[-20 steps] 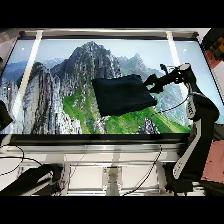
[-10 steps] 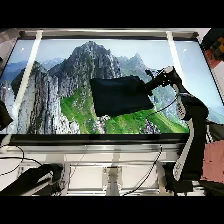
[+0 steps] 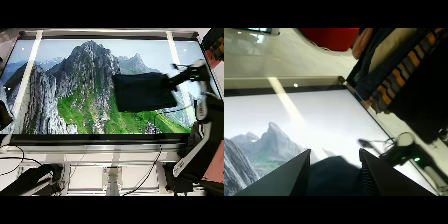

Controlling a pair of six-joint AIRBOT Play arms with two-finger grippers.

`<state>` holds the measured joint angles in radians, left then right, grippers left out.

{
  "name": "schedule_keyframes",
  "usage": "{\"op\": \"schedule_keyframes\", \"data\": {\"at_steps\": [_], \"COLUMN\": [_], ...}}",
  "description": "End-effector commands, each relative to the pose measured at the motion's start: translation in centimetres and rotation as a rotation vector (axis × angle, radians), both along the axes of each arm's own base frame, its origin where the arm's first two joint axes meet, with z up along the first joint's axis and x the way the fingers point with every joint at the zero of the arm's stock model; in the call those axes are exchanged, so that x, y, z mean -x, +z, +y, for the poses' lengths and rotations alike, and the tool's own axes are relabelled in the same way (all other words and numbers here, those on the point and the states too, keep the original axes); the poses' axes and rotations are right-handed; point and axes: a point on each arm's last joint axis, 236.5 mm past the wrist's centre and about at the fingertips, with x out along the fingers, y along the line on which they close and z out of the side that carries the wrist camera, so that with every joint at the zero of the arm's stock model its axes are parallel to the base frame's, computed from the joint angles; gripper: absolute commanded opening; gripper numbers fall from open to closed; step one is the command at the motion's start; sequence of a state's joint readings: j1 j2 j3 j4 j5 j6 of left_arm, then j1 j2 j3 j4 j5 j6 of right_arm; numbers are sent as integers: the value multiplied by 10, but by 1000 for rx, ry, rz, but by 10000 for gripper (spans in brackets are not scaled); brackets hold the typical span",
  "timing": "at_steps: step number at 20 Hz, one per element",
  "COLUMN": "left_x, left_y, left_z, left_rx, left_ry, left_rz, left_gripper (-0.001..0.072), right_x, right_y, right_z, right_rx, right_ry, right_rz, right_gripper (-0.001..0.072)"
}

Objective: Fold the clothes and pants, and hang the long-sleeved shirts on hangers.

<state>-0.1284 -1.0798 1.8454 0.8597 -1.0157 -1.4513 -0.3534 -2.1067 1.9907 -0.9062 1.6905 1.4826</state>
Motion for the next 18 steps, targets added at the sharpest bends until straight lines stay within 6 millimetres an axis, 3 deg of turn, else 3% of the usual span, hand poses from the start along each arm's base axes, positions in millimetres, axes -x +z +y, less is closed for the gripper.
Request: {"op": "schedule_keyframes", "data": {"at_steps": [1,4,6,8,11,12,13,14,18], "left_x": [0,0,0,0,0,0,0,0,-8], "left_y": [0,0,0,0,0,0,0,0,-7], "left_z": [0,1,0,1,1,1,1,1,12], "left_rx": [0,0,0,0,0,0,0,-1,-56], "left_ry": [2,2,2,2,2,2,2,2,56], "left_rz": [0,0,0,0,0,0,0,-1,-8], "left_gripper": [373,373,373,373,373,374,373,373,374], "right_x": [38,109,147,173,192,194,192,190,185], "right_y": [33,49,62,70,73,73,76,81,124], "right_z": [-136,-239,-280,-302,-310,-308,-308,-309,-321], "right_rx": [178,357,415,435,432,425,426,432,514], "right_ry": [-251,-455,-559,-643,-676,-671,-680,-704,-749], "right_rz": [25,139,173,195,233,240,233,230,128], "right_gripper": [11,11,12,12,17,139,478,671,672]}}
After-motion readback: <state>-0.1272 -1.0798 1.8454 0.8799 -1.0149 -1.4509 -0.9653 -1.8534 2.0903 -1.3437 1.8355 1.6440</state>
